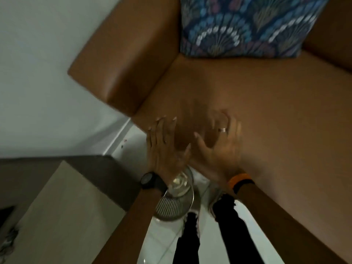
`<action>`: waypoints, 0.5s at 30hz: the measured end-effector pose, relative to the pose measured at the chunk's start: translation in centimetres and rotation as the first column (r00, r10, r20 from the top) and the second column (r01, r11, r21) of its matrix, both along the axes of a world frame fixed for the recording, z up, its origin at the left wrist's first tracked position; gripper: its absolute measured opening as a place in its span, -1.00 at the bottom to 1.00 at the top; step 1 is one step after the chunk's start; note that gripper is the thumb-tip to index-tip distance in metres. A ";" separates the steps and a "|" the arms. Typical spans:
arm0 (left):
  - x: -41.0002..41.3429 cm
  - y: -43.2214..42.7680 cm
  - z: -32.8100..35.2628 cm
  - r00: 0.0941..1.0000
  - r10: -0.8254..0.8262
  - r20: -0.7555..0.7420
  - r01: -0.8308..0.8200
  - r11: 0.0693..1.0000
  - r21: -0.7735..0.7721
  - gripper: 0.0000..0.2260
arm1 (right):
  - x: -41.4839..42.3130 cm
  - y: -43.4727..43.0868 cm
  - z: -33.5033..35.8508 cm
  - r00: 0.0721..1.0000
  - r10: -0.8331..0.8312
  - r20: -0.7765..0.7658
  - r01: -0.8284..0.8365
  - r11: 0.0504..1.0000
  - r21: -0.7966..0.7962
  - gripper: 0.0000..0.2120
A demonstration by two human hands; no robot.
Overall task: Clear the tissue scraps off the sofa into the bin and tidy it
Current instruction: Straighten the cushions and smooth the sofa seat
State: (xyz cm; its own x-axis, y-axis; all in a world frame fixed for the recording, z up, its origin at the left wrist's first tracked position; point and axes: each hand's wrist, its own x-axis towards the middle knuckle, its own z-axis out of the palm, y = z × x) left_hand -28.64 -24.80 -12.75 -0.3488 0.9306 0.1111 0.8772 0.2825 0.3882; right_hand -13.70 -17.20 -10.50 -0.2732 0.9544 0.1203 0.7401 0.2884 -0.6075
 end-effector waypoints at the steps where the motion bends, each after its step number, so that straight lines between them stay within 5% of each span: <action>1: 0.1 3.1 1.0 1.000 -0.023 0.007 0.023 0.997 0.068 -0.25 | 0.4 3.1 1.0 0.998 -0.062 -0.027 0.062 0.998 0.000 -0.34; 3: 0.3 9.6 3.2 0.996 -0.051 0.072 0.034 0.973 0.226 -0.23 | 1.2 9.8 2.8 0.978 -0.184 -0.095 0.188 0.982 0.036 -0.22; 5: -0.2 15.5 5.1 0.955 -0.041 0.293 -0.045 0.959 0.279 -0.16 | 1.9 16.1 4.3 0.935 -0.279 -0.219 0.300 0.951 0.069 -0.12; 8: -1.7 23.4 7.5 0.772 -0.022 0.635 -0.152 0.964 0.218 0.01 | 3.9 24.5 5.2 0.836 -0.417 -0.357 0.418 0.905 -0.080 0.11; 11: -2.5 28.3 8.7 0.700 -0.020 0.714 -0.151 0.973 0.176 0.05 | 6.4 29.2 5.5 0.858 -0.339 -0.387 0.206 0.916 -0.346 0.23; 15: -1.4 30.2 9.0 0.692 -0.098 0.715 -0.077 0.975 0.209 -0.09 | 8.9 30.1 5.8 0.859 -0.235 -0.455 0.106 0.951 -0.290 -0.01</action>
State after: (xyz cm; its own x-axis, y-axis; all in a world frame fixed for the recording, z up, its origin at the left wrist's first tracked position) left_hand -30.00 5.44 -3.78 -0.3931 0.9193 0.0187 0.3068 0.1119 0.9452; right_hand -4.78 12.86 -4.67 -0.0731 0.9960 -0.0514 0.3621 -0.0215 -0.9319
